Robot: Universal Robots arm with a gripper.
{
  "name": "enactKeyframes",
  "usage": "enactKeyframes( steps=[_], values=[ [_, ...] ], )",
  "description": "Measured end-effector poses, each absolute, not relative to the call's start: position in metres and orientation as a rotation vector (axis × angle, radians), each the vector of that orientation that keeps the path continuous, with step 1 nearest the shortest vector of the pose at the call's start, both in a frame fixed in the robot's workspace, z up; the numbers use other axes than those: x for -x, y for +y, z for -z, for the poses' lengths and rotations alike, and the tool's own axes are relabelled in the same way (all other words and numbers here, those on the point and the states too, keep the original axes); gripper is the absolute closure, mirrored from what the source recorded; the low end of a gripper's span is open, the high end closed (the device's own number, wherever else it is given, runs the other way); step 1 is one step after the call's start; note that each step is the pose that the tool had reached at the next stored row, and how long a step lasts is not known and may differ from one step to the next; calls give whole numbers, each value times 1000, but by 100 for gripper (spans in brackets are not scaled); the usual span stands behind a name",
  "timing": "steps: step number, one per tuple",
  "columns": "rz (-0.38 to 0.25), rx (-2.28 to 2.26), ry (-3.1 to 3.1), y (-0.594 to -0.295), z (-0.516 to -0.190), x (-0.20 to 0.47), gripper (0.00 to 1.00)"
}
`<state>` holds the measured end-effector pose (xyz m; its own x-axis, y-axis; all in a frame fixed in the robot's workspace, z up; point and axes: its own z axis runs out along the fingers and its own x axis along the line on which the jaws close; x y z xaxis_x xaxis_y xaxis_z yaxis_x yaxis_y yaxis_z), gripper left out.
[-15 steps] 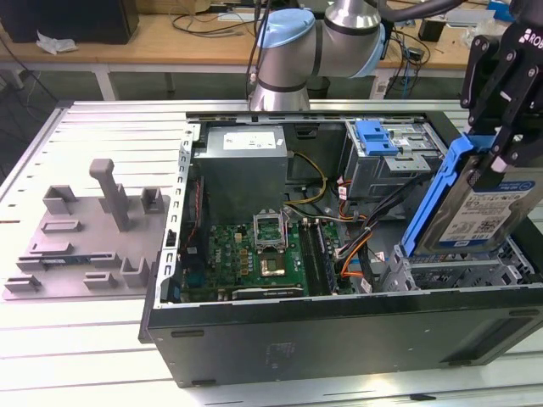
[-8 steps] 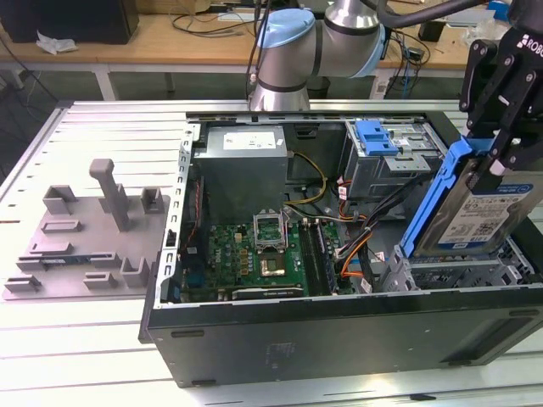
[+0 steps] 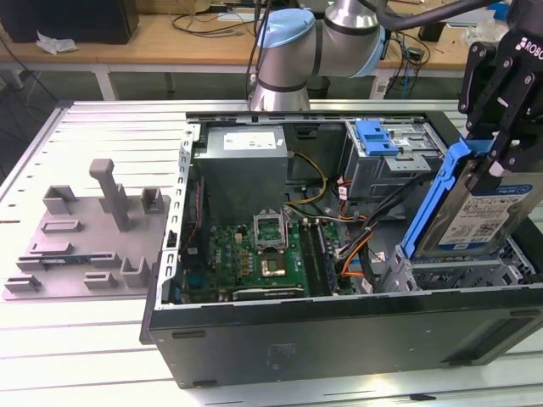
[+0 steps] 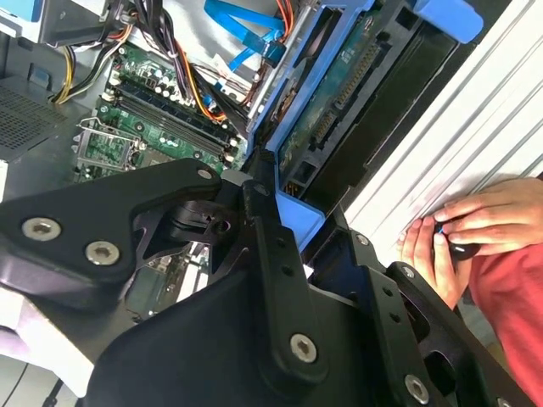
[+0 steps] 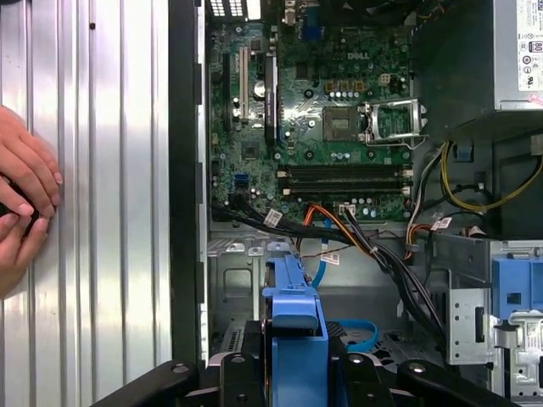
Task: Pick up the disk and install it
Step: 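Insert the disk into the insertion slot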
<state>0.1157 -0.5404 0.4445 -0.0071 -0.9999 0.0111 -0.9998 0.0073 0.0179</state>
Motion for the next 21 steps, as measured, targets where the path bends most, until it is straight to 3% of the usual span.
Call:
enactKeyframes(
  steps=[21],
  values=[
    [-6, -2193, -2208, -540, -469, -116, 64]
  ],
)
